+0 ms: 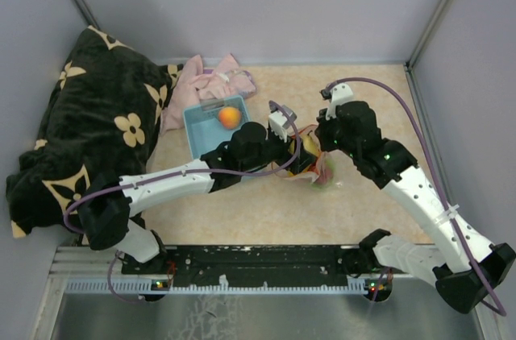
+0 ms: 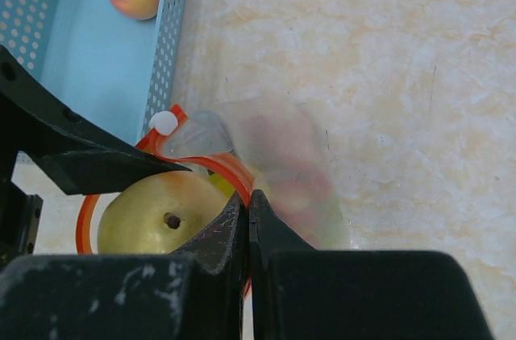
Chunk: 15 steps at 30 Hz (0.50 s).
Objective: Place the food in the zip-top bag and seal the zipper
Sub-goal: Place the fake fruit in the zipper food storage bag.
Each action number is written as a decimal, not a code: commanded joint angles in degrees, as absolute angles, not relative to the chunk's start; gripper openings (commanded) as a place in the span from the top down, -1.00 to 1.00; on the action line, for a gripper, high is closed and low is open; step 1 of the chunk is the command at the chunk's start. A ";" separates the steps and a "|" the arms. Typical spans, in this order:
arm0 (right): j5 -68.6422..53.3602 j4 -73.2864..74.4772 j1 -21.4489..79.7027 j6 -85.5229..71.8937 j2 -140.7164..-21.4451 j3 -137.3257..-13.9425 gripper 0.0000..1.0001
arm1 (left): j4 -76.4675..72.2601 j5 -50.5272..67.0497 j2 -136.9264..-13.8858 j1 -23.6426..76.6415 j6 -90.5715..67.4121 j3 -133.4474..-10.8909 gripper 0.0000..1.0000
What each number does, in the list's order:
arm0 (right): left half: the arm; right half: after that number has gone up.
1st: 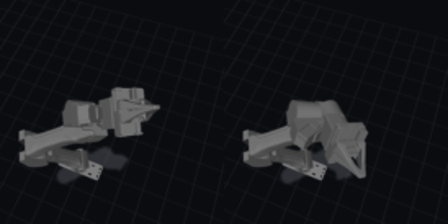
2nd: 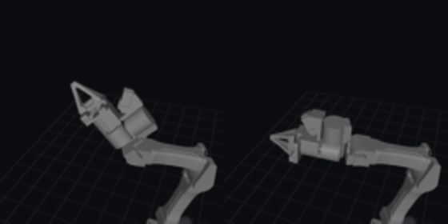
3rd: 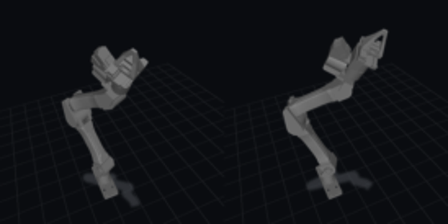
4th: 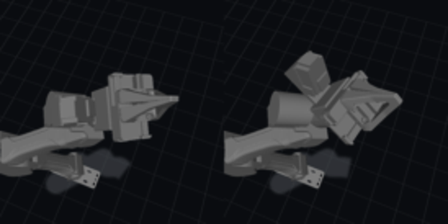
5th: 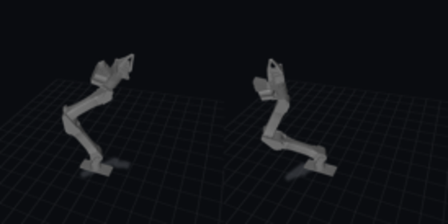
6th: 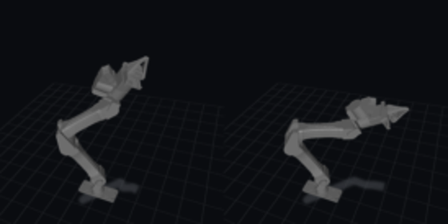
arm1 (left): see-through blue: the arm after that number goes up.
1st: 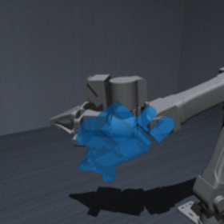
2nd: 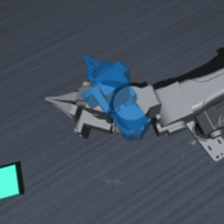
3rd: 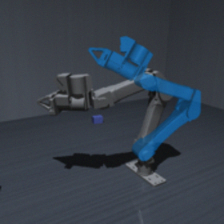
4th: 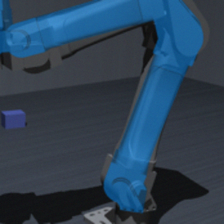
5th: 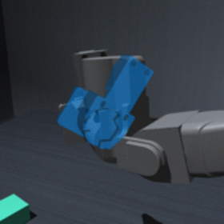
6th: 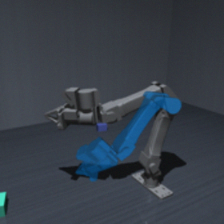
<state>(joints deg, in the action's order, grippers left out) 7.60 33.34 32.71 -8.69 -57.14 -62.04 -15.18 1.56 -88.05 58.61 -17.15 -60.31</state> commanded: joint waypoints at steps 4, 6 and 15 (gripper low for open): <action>6.00 29.33 32.28 -9.22 -56.07 -66.43 1.00 | -13.94 -2.01 -92.72 59.67 -13.82 -64.03 -0.33; 5.98 29.48 32.26 -9.15 -56.02 -66.37 1.00 | -12.96 -2.46 -93.72 59.68 -14.24 -65.31 -0.35; 6.68 29.86 32.26 -9.12 -55.38 -65.72 1.00 | -10.39 -3.70 -93.86 59.68 -16.39 -67.10 -0.58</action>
